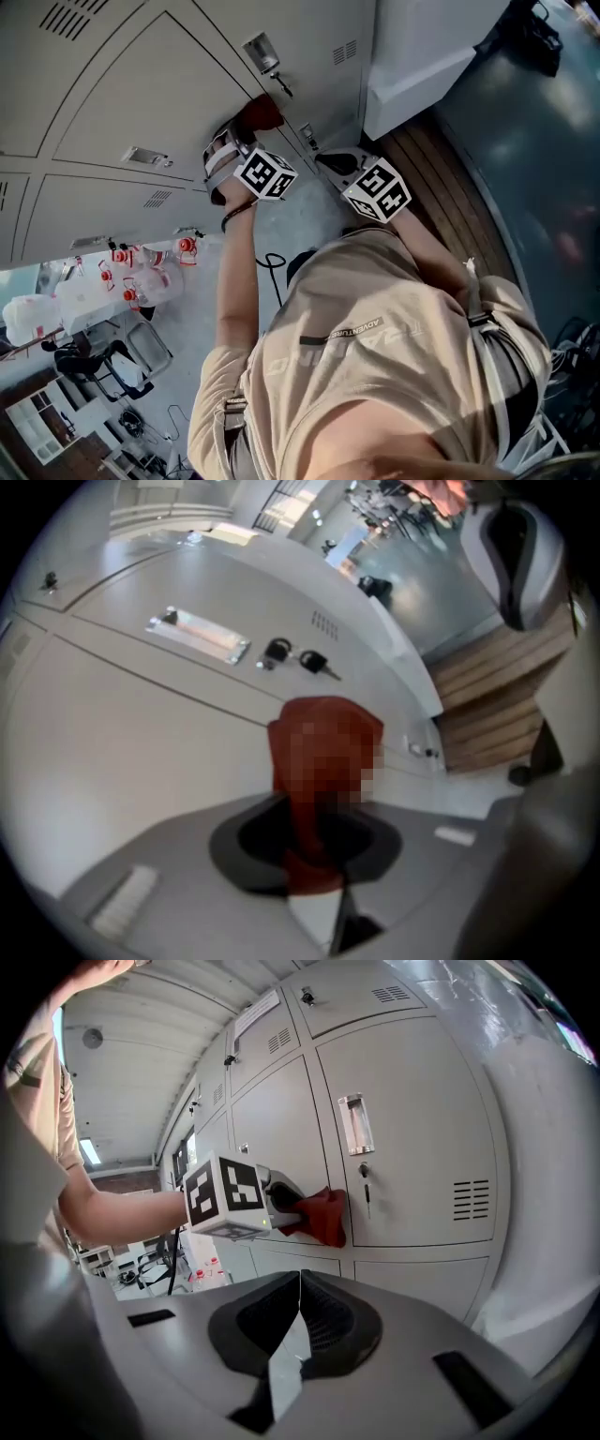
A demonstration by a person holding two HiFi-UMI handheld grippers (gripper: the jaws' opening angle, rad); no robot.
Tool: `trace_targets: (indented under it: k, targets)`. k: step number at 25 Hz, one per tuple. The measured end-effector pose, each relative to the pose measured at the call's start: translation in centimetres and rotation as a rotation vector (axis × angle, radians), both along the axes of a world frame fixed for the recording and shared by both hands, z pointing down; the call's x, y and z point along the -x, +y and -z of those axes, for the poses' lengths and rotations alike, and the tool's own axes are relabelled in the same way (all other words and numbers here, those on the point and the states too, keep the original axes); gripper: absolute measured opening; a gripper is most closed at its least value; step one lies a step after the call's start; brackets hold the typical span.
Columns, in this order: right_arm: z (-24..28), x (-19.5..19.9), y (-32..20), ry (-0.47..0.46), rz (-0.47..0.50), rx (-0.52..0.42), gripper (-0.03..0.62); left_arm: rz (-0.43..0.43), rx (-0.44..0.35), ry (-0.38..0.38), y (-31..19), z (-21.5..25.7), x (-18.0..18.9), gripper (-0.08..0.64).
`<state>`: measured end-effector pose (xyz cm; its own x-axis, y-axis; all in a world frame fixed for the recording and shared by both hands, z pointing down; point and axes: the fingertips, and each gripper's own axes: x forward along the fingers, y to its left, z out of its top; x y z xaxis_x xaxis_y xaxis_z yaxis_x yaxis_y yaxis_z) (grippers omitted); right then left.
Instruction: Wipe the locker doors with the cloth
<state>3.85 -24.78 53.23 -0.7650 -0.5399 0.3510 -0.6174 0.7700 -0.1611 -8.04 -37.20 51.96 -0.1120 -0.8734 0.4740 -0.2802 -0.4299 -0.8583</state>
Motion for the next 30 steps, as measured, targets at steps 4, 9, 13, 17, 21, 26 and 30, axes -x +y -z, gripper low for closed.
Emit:
trace_targets:
  k: [4, 9, 13, 17, 21, 26, 30]
  targets:
    - [-1.3, -1.4, 0.0, -0.01, -0.039, 0.037, 0.015, -0.004, 0.057, -0.004, -0.3, -3.4, -0.3, 0.08]
    - [-2.3, -2.1, 0.4, -0.017, -0.067, 0.073, 0.015, 0.014, 0.203, 0.029, 0.1, -8.5, 0.0, 0.08]
    - [-2.2, -2.2, 0.5, -0.019, -0.068, 0.09, 0.015, 0.032, 0.275, 0.291, 1.6, -9.2, -0.8, 0.08]
    - [-2.5, -1.3, 0.4, -0.008, -0.044, 0.095, 0.015, 0.056, 0.266, 0.674, 4.2, -6.5, -1.4, 0.08]
    - [-2.3, 0.8, 0.3, 0.008, -0.004, 0.086, 0.015, 0.146, 0.228, 1.043, 7.1, -3.5, 0.4, 0.08]
    - [-0.3, 4.8, 1.6, 0.013, 0.058, 0.028, 0.014, 0.26, 0.111, 1.266, 11.1, -0.8, 5.4, 0.081]
    - [2.4, 7.8, 2.8, -0.007, 0.086, -0.062, 0.015, 0.313, 0.013, 1.305, 14.1, 0.8, 9.2, 0.081]
